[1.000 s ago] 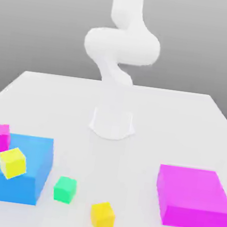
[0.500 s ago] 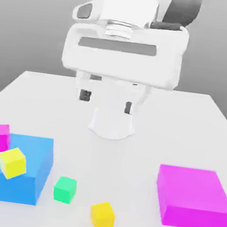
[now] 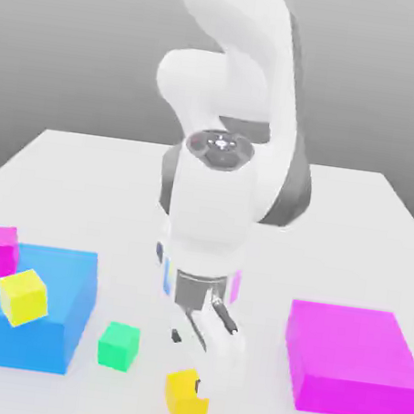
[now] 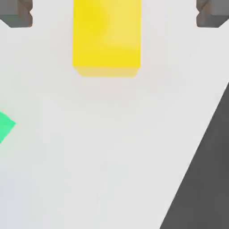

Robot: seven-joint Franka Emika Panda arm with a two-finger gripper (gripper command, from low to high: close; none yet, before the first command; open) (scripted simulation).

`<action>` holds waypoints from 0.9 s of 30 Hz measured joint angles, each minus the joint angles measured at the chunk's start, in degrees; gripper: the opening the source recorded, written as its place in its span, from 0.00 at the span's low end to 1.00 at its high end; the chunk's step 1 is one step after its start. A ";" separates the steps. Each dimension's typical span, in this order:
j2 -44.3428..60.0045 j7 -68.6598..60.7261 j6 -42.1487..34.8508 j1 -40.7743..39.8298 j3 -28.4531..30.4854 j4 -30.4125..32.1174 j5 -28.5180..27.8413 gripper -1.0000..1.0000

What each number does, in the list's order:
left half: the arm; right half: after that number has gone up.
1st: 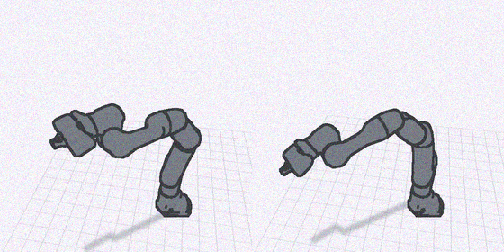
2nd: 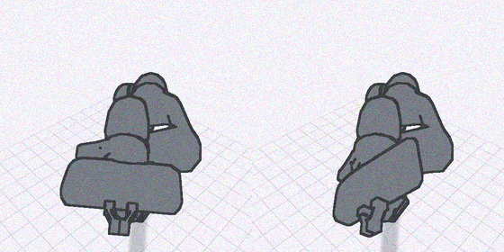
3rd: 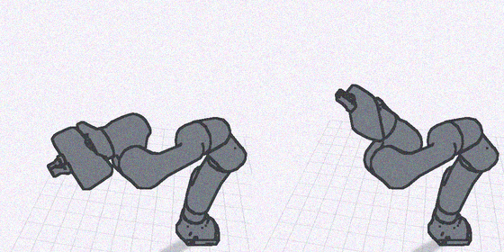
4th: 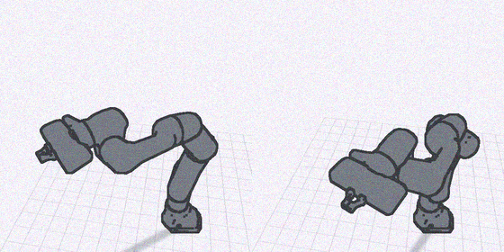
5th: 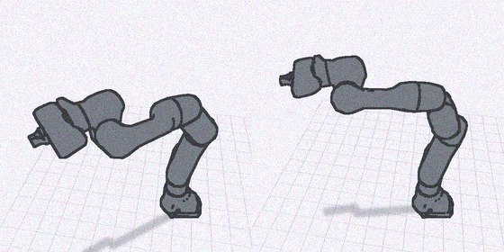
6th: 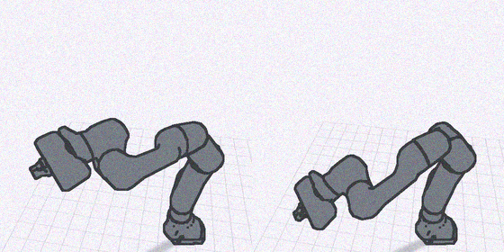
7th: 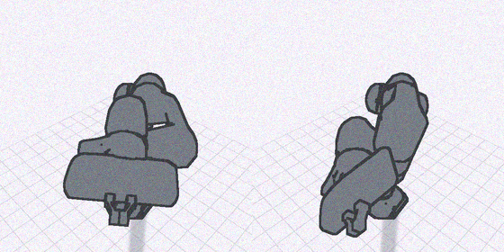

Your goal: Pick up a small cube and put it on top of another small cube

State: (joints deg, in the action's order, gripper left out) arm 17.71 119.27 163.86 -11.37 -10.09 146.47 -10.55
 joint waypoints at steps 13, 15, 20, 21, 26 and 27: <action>-2.28 -1.26 -1.63 0.01 -0.39 0.58 1.89 0.00; -6.29 -1.56 -4.39 -0.76 -0.70 1.88 3.67 0.00; -15.98 7.07 -7.76 -5.68 3.54 8.18 6.89 0.00; -17.92 8.55 -8.28 -7.33 4.21 9.49 8.06 0.00; -16.52 12.34 -4.08 -9.14 5.09 12.04 10.04 0.00; -14.60 12.72 -2.28 -8.80 5.52 11.95 9.62 0.00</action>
State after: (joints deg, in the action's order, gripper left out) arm 3.10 132.00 161.58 -20.16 -4.57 158.41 -0.94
